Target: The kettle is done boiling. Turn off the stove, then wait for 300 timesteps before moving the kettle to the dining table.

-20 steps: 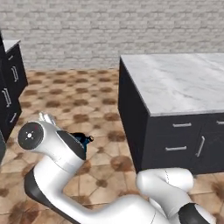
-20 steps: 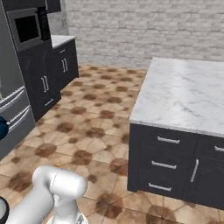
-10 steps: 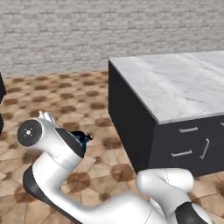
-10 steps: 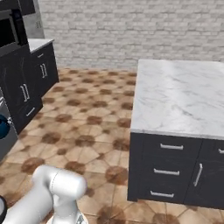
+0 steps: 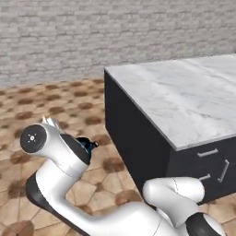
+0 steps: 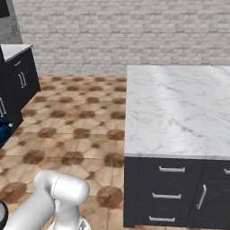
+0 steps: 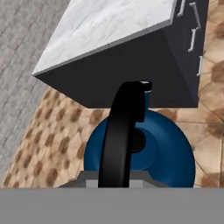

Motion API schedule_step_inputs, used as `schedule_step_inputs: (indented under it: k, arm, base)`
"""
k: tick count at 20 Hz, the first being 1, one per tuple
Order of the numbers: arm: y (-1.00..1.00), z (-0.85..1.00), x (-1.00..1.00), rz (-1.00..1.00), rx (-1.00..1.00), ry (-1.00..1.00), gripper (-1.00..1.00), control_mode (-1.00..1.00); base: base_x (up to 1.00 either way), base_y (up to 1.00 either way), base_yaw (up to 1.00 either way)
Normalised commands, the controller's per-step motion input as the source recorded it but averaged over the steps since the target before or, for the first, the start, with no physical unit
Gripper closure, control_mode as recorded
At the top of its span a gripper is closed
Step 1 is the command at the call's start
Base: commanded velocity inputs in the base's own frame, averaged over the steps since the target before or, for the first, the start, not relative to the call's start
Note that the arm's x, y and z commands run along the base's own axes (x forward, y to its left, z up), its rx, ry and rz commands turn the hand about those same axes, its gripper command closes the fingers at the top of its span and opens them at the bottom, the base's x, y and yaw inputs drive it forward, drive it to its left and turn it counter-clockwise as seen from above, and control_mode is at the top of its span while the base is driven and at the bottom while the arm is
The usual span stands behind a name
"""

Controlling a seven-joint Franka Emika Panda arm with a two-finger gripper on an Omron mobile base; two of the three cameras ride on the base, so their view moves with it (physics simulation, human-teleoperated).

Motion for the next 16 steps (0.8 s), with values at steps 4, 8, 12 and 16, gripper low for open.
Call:
schedule_step_inputs:
  k: [4,8,12,16]
  arm:
    - [0.0,0.0,0.0,0.0,0.0,0.0,1.0,1.0]
    - [0.0,0.0,0.0,0.0,0.0,0.0,1.0,1.0]
    - [0.0,0.0,0.0,0.0,0.0,0.0,1.0,1.0]
    - [0.0,0.0,0.0,0.0,0.0,0.0,1.0,1.0]
  base:
    - [0.62,0.62,-0.33]
    - [0.54,0.66,-0.4]
    - [0.45,0.67,-0.44]
    - [0.36,0.69,-0.45]
